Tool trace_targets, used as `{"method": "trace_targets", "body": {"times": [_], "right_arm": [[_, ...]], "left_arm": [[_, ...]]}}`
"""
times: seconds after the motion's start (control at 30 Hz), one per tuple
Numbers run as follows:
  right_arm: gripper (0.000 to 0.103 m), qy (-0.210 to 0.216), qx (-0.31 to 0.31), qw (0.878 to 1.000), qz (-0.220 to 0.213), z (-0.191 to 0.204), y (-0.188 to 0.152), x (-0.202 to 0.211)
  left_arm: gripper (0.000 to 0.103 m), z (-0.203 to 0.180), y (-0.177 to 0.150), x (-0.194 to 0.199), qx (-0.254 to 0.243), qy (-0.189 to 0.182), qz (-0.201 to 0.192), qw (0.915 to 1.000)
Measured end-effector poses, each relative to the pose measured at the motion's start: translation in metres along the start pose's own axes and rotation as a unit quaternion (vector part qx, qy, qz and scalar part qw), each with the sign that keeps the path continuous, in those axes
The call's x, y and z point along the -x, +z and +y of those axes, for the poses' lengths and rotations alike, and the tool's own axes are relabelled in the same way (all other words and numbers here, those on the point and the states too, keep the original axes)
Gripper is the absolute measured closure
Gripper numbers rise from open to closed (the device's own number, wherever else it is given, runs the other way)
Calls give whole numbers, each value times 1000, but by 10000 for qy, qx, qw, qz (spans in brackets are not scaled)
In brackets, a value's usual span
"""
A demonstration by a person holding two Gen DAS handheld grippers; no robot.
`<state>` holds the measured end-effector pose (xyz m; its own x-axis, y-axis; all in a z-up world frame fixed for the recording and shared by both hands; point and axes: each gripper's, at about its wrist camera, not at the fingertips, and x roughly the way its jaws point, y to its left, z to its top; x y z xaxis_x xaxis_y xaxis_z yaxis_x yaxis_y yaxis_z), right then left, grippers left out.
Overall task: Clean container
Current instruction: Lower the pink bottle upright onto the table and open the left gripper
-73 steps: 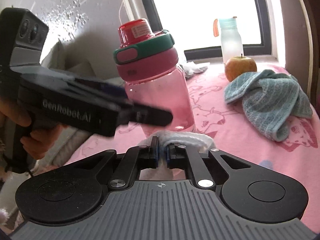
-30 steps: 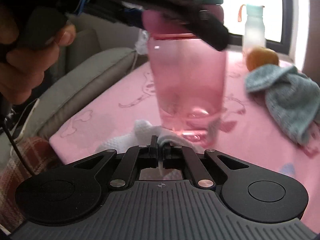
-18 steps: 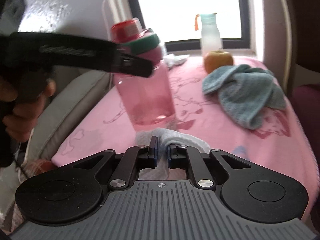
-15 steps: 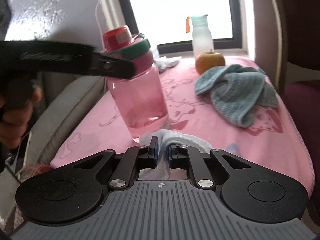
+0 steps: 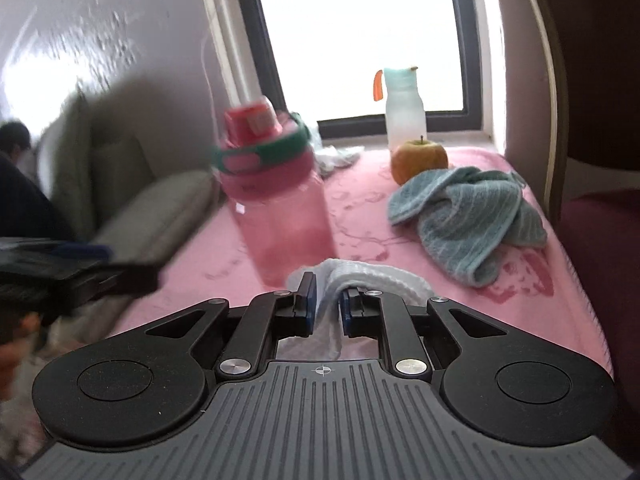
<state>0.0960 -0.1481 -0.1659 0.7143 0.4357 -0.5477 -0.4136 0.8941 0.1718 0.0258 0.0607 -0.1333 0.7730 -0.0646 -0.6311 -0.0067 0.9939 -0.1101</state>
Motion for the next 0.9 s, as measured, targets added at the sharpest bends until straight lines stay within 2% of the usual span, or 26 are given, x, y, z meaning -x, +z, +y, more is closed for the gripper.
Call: {"method": "trace_targets", "body": {"times": [0.1, 0.13, 0.2, 0.27, 0.33, 0.43, 0.53, 0.6, 0.7, 0.73, 0.8, 0.9], "right_arm": [[81, 23, -83, 9993, 376, -4, -2, -19], [69, 54, -137, 9987, 492, -5, -3, -24], [52, 128, -119, 9978, 645, -5, -3, -27], [51, 140, -99, 9969, 763, -4, -2, -26], [38, 180, -228, 9957, 881, -5, -1, -21], [31, 281, -418, 9933, 1045, -9, -1, -12], [28, 343, -540, 9909, 1186, -14, -5, 2], [28, 397, -570, 9915, 1096, -19, -5, 14], [25, 421, -447, 9956, 706, -29, 2, 27], [18, 363, -345, 9969, 604, -32, 5, 26], [11, 224, -170, 9985, 468, -39, 11, 21], [11, 75, -237, 9968, 757, -54, 15, -1]], "left_arm": [[8, 2, -10, 0, 51, -50, -20, 10000], [8, 3, -12, -1, 53, -61, -53, 10000], [8, 4, -14, -7, 79, -77, -106, 9999], [8, 4, -16, -13, 47, -91, -150, 9998], [8, 3, -17, -17, 2, -139, -179, 9997], [8, 4, -20, -23, 6, -288, -157, 9995], [8, 6, -22, -31, 48, -407, -152, 9990], [8, 7, -22, -37, 40, -487, -137, 9987], [8, 5, -16, -49, -106, -624, -127, 9979], [8, 4, -14, -52, -169, -675, -136, 9975], [7, 1, -7, -61, -297, -723, -109, 9969], [8, -3, 0, -71, -451, -753, -59, 9961]]}}
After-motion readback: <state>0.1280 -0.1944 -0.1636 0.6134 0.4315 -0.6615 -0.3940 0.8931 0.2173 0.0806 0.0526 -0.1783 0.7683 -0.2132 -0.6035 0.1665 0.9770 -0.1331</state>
